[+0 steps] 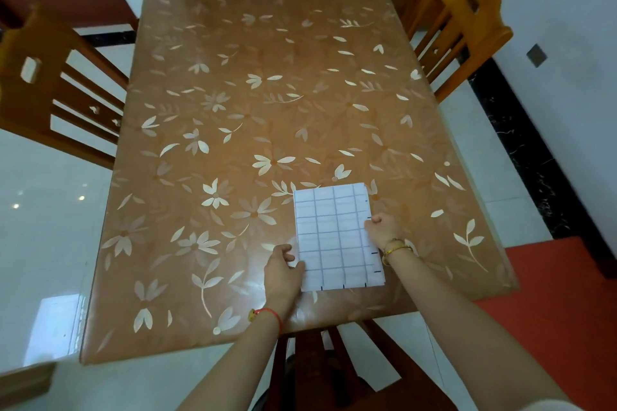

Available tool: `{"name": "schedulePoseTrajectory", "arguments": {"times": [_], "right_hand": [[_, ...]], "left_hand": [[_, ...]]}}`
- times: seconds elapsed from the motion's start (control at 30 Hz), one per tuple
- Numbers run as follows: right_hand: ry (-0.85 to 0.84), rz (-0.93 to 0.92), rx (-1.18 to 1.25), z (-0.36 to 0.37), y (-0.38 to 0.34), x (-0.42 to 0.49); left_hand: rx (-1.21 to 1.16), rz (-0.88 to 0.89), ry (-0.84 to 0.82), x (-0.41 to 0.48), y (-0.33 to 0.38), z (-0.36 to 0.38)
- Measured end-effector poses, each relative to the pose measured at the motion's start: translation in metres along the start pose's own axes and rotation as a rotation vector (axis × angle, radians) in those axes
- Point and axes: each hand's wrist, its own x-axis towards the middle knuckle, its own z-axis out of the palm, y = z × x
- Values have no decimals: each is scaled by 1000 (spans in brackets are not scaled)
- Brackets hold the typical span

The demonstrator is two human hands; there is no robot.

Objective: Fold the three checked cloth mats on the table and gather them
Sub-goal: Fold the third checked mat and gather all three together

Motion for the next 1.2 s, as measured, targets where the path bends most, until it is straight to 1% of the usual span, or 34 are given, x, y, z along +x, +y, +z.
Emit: {"name": "schedulePoseTrajectory", "arguments": {"times": [0.23,0.37,0.47,0.57,0.73,0.9,1.03,1.13,1.2], "right_hand": [[79,9,-32,0,4,2],[97,18,48,-3,6,2],[29,-27,119,3,7,-3],[-1,-82,168,14,4,-12],[-61,-102,194,35,-3,-30],[-46,-133,187,50,-3,-41],[18,-147,126,55,-6,-44],[156,-224,69,58,-14,-46],[193,-364,-40,63,-22,-44]], "left_hand": [[-14,-40,10,-1,8,8],[-67,-92,15,2,12,8],[-80,-105,3,7,9,2],[-97,-103,1,9,-1,-11],[-60,-82,13,6,-20,-44],[85,-45,-24,-1,-38,-70],[289,10,4,4,-43,-89],[418,138,52,16,-38,-100],[490,289,36,26,-29,-102]]}}
